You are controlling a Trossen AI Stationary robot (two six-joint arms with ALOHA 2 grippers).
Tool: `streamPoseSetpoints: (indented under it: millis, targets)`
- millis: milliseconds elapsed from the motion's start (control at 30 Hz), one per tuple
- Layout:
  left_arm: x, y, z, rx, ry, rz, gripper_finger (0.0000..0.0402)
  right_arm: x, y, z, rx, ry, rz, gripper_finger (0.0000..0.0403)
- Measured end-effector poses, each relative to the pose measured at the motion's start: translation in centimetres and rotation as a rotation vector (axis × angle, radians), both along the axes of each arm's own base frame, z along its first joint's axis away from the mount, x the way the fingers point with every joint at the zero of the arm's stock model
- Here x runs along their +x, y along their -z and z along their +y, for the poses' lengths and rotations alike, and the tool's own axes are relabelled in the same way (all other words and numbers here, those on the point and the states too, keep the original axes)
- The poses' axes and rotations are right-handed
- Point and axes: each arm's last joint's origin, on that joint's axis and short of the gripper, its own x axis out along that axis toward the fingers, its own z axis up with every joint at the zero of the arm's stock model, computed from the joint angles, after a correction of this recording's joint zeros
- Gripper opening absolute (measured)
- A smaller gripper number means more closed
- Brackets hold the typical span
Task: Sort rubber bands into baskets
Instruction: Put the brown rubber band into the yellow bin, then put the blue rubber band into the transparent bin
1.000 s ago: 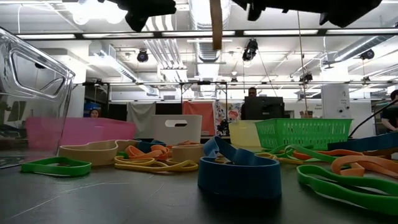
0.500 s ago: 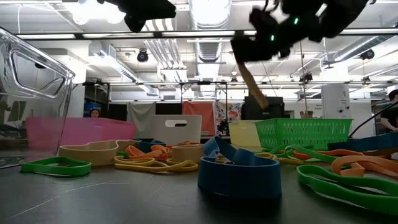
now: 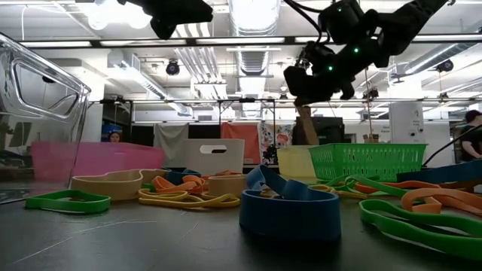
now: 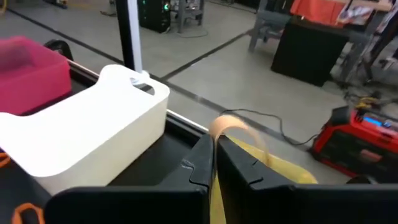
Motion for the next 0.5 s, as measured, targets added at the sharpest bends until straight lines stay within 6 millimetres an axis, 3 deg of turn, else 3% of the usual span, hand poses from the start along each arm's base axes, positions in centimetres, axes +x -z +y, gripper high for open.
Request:
streamPoseSetpoints:
  millis: [167,500]
  targets:
    - [0.0,0.0,0.0,0.0,0.0,0.0,0.005,-0.03,0.08,-0.04,0.023,-0.001,-0.016,0.003]
    - [0.0,0.0,0.0,-0.004,-0.001,0.0,0.005,-0.22,0.31,-0.42,0.067,-0.006,-0.03,0.0115]
